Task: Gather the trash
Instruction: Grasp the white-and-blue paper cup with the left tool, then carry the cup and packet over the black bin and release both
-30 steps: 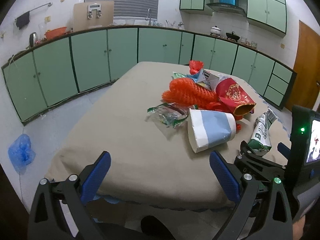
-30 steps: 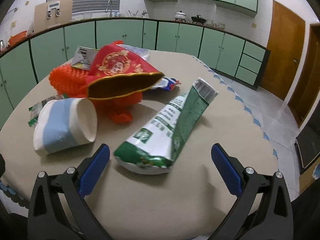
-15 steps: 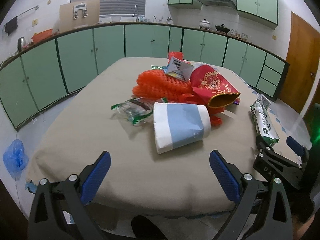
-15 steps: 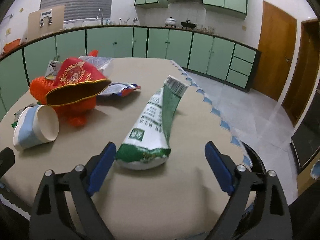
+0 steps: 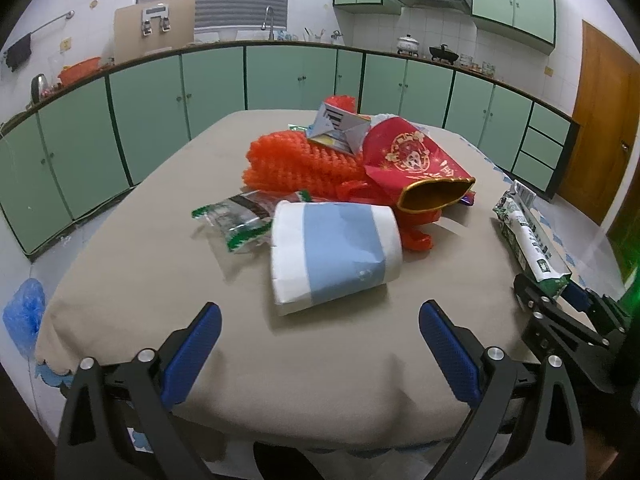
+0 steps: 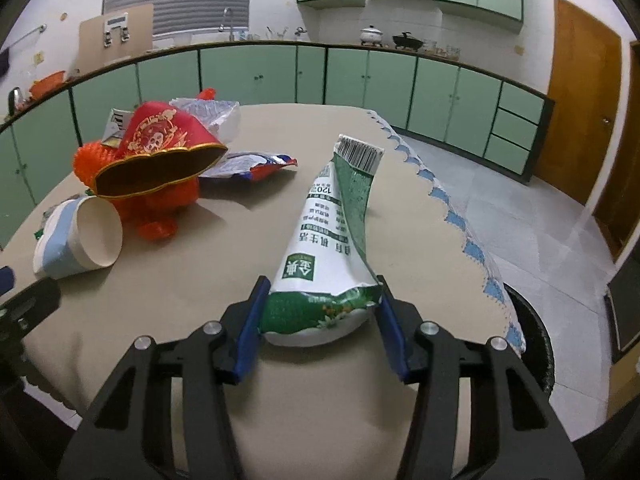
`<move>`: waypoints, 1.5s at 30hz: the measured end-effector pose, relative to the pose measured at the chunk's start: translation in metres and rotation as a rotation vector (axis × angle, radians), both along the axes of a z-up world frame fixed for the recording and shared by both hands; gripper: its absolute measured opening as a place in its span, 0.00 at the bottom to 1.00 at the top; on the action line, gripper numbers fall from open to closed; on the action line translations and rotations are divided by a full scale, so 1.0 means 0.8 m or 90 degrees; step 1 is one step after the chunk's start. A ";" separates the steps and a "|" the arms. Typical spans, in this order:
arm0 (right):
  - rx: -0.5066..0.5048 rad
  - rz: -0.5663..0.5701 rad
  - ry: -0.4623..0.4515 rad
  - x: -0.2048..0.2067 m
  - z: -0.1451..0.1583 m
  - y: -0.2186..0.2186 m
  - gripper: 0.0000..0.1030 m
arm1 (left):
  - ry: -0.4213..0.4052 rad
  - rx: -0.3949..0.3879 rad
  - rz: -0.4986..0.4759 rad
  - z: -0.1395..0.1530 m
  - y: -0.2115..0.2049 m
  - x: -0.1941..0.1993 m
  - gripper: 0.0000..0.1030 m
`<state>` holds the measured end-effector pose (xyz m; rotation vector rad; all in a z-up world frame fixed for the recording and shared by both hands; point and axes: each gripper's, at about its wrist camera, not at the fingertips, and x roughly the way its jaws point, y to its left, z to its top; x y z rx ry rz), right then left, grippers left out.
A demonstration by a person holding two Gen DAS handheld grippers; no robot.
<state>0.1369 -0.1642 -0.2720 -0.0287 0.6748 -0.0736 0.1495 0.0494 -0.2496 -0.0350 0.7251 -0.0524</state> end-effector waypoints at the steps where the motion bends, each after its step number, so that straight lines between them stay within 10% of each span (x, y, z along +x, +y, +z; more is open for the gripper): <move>1: 0.002 0.007 -0.001 -0.002 0.002 -0.001 0.48 | 0.000 -0.003 0.000 -0.001 -0.002 0.001 0.94; 15: 0.017 0.038 -0.018 -0.031 0.029 -0.029 0.48 | -0.003 -0.015 0.062 -0.009 -0.016 0.043 0.94; 20: 0.012 0.041 -0.024 -0.036 0.032 -0.027 0.48 | -0.001 -0.041 0.056 -0.009 -0.008 0.043 0.71; 45: 0.028 0.044 -0.072 -0.087 0.122 -0.060 0.47 | -0.048 -0.037 -0.028 0.069 -0.051 -0.028 0.70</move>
